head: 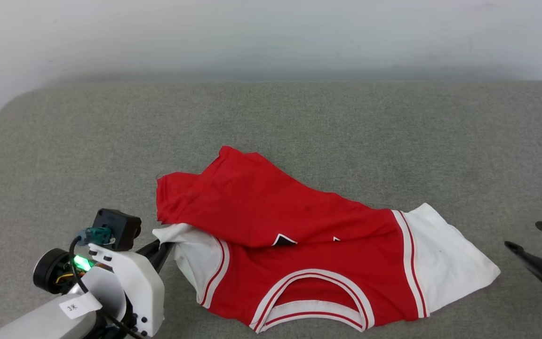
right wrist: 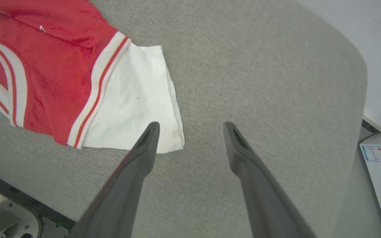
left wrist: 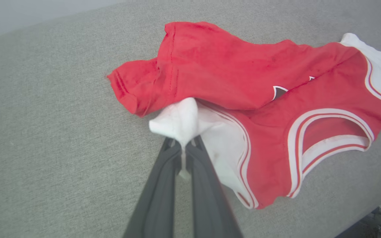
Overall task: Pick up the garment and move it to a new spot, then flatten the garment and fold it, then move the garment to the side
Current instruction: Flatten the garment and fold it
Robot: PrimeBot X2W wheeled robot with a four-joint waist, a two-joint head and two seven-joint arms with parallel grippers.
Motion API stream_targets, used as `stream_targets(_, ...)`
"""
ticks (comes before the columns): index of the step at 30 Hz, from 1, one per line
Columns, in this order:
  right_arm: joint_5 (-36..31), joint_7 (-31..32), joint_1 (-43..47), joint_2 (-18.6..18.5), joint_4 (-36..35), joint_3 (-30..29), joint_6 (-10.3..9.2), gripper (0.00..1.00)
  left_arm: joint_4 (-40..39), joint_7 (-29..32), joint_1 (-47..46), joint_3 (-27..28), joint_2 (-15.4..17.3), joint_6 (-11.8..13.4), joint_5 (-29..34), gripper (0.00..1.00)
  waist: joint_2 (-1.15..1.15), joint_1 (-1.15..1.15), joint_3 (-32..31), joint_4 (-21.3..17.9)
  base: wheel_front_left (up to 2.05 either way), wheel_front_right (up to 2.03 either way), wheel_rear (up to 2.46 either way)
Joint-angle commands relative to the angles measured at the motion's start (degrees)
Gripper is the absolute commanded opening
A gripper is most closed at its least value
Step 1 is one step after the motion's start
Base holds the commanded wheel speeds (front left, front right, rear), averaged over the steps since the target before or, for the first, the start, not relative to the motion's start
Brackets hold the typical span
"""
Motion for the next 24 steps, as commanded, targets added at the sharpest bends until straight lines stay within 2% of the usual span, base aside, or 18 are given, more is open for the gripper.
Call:
stream_targets(1,1.86,2.51,-1.80,-0.92,0.85,1.31,-0.06,1.00,-1.02,-0.54,0.19,0.41,0.20,0.81,0.41,0.00,0.00,0.00,0.85,0.43,0.00,0.00,0.00)
stream_targets(3,4.46,6.25,-3.72,-1.06,3.89,4.07,-0.06,1.00,-2.35,-1.03,-0.33,0.60,0.16,1.68,1.18,0.00,0.00,0.00,2.11,1.05,0.00,0.00,0.00)
stream_targets(7,5.10,6.96,-6.71,0.65,9.38,7.42,-0.06,1.00,-3.23,-1.52,-1.09,0.87,-0.33,2.29,1.99,0.00,0.00,0.00,4.08,1.96,0.00,0.00,0.00)
stream_targets(13,5.02,4.46,-9.87,4.16,18.15,12.80,-0.06,1.00,-3.21,-2.37,-1.86,1.34,-0.57,2.90,2.64,0.00,0.00,0.00,6.68,2.63,0.00,0.00,0.00)
stream_targets(17,5.15,2.65,-9.63,6.46,23.53,18.39,-0.05,1.00,-2.38,-2.93,-2.13,1.52,-0.79,2.38,2.84,0.00,0.00,0.00,7.69,2.67,0.00,0.00,0.00)
stream_targets(22,7.90,-1.13,-8.83,8.03,25.46,24.55,0.32,1.00,-0.77,-3.92,-1.83,1.83,-1.33,1.66,2.26,0.00,0.00,0.00,7.60,2.02,0.00,0.00,0.00)
stream_targets(23,8.20,-2.77,-9.45,8.03,25.43,24.99,0.31,0.36,-0.43,-4.12,-1.54,1.89,-1.33,1.45,2.00,0.00,0.00,0.00,7.35,1.75,0.00,0.00,0.00)
stream_targets(24,8.65,-4.04,-9.97,7.91,25.44,25.30,0.32,0.00,-0.13,-4.35,-1.24,1.90,-1.26,1.28,1.87,0.00,0.00,0.00,7.03,1.47,0.00,0.00,0.00)
